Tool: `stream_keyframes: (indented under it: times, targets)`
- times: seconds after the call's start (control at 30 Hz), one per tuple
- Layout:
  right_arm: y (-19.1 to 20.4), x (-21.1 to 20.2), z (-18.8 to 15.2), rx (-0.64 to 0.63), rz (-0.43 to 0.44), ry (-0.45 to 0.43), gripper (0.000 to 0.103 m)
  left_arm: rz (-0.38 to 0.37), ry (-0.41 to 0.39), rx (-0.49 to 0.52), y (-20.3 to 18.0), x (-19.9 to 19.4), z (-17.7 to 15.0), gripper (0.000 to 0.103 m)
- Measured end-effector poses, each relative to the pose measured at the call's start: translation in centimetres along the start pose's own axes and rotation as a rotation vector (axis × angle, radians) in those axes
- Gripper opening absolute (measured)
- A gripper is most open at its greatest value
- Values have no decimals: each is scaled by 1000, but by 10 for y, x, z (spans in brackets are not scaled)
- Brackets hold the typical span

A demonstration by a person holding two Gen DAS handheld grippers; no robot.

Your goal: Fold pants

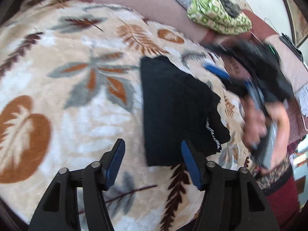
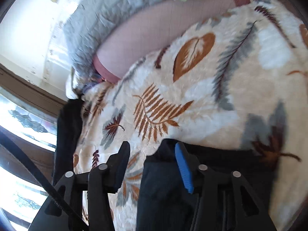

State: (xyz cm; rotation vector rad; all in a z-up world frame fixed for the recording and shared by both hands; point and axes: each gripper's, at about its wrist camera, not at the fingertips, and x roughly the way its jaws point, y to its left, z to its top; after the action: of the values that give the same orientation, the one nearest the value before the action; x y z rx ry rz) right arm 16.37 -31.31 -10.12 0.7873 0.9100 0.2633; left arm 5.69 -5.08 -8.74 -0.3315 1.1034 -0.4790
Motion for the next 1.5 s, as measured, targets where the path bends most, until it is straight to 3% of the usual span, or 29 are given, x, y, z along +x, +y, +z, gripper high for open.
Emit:
stream_keyframes:
  times: [0.13, 0.27, 0.4, 0.53, 0.8, 0.97, 1.07, 1.1, 1.13, 1.23, 1.5]
  targets:
    - [-29, -62, -30, -7, -37, -83, 59, 9, 2, -94, 26, -8, -10, 66]
    - [-69, -96, -61, 63, -81, -144, 61, 18, 41, -137, 34, -3, -19, 66]
    - [-97, -92, -78, 148, -47, -127, 63, -22, 54, -133, 25, -5, -16, 66]
    - [-111, -78, -85, 188, 4, -101, 63, -27, 77, -68, 12, 6, 7, 68]
    - [-112, -56, -92, 158, 39, -41, 63, -105, 179, -64, 6, 69, 52, 68]
    - [-105, -40, -86, 140, 64, 5, 65, -189, 201, -72, 2, 92, 79, 77]
    - [-97, -26, -79, 113, 65, 26, 65, -178, 216, -80, -6, 102, 88, 77]
    - [-95, -22, -77, 109, 65, 30, 65, -159, 216, -68, -10, 103, 88, 73]
    - [-91, -17, -75, 98, 55, 32, 65, -116, 214, -41, -16, 101, 87, 52]
    - [-78, -14, -76, 51, 45, 37, 35, -103, 193, -11, -19, 89, 83, 37]
    - [-12, -28, -81, -109, 63, 5, 33, -116, 80, -43, -1, 29, 89, 35]
